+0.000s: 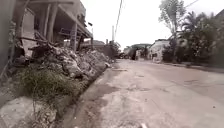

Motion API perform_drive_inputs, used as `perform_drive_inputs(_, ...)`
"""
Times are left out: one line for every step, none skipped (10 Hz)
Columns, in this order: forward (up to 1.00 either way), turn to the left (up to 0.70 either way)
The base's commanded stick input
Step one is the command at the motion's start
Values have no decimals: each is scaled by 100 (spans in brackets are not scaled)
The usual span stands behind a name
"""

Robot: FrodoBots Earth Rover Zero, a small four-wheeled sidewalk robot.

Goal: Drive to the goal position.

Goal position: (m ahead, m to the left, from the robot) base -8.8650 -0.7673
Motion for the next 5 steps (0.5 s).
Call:
perform_drive_inputs(6, 0)
perform_drive_inputs(6, 0)
perform_drive_inputs(6, 0)
perform_drive_inputs(6, 0)
perform_drive_inputs(6, 0)
